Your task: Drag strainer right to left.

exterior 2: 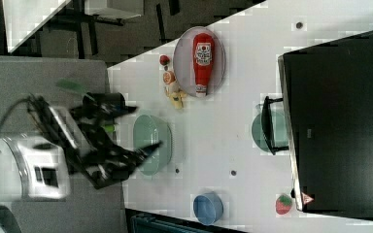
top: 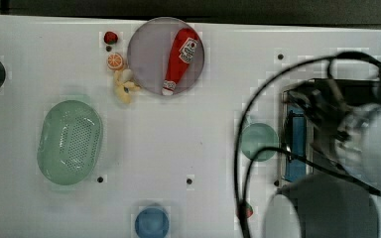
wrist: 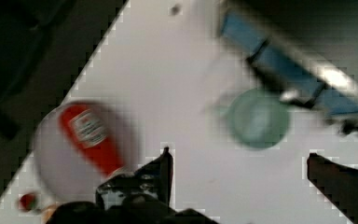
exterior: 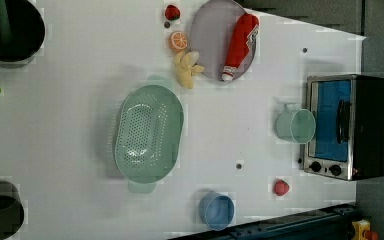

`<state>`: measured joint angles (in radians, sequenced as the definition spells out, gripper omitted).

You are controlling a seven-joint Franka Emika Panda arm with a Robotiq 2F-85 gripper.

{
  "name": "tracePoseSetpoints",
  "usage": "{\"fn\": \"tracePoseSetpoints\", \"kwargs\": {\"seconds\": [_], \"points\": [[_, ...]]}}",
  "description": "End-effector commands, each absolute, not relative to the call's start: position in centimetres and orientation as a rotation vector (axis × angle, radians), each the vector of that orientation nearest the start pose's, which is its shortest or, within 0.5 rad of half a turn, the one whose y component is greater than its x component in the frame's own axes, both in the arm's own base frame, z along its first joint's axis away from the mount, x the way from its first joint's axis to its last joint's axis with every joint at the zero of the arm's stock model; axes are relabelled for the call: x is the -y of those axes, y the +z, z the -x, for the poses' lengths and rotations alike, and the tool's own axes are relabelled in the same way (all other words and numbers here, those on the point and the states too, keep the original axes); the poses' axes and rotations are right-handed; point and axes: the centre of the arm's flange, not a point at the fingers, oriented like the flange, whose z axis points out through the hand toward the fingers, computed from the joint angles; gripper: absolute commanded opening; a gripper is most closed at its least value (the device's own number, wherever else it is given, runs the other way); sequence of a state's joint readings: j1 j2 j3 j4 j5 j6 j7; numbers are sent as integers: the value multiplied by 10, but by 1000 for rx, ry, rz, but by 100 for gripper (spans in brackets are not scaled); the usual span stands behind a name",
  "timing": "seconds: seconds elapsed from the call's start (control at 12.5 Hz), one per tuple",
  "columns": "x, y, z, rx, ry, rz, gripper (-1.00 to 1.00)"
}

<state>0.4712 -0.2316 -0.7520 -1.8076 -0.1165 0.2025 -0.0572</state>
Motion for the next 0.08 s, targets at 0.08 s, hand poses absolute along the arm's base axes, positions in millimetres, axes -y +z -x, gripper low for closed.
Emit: {"fn": "tracePoseSetpoints", "kwargs": {"seconds": [0.08], "points": [[91,587,-516,-1199,-101,2920,100]]}}
